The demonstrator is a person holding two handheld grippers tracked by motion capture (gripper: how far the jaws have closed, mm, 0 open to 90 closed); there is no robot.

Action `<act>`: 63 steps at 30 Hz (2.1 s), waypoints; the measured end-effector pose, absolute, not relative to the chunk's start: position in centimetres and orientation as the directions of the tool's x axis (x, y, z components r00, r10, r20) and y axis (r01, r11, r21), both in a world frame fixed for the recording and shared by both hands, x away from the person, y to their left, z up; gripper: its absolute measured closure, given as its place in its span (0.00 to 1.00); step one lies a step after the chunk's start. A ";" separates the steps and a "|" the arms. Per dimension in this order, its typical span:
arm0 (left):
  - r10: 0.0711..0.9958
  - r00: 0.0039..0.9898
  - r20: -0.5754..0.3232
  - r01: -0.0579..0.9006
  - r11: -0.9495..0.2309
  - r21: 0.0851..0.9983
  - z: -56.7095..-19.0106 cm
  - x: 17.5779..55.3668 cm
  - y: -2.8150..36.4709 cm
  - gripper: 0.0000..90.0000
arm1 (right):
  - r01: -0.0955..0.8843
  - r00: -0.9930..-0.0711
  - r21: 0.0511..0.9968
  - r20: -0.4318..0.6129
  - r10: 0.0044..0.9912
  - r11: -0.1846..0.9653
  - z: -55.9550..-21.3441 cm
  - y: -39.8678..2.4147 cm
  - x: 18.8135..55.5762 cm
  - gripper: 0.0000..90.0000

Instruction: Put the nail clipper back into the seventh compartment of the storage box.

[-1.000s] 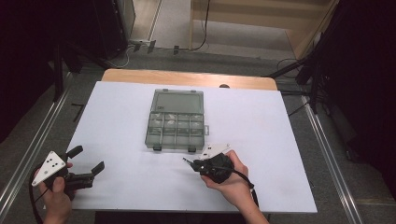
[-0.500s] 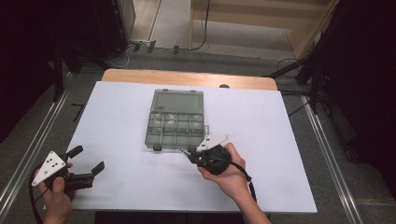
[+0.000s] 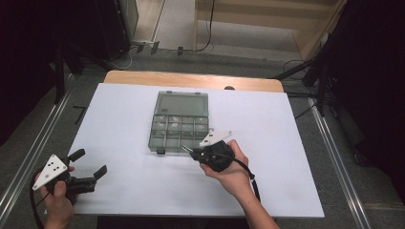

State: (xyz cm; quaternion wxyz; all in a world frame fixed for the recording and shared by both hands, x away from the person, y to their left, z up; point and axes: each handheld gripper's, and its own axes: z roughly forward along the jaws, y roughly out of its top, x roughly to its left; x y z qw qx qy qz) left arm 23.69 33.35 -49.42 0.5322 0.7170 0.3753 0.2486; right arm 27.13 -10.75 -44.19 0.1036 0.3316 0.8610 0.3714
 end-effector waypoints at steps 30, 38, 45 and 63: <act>0.799 0.600 -0.043 0.271 -0.153 0.950 -49.4 23.7 33.3 0.00 | 0.555 -0.693 0.699 0.090 0.715 0.450 -45.2 -9.7 31.3 0.90; 0.798 0.602 -0.043 0.273 -0.155 0.950 -49.4 23.7 33.3 0.00 | 0.570 -0.678 0.694 0.093 0.729 0.440 -45.7 -9.5 32.1 0.90; 0.797 0.602 -0.044 0.273 -0.155 0.949 -49.4 23.7 33.3 0.00 | 0.581 -0.666 0.694 0.105 0.738 0.425 -46.1 -9.3 32.5 0.90; 0.796 0.603 -0.044 0.273 -0.154 0.950 -49.4 23.7 33.3 0.00 | 0.536 -0.647 0.790 0.159 0.746 0.296 -45.1 -11.3 31.4 0.00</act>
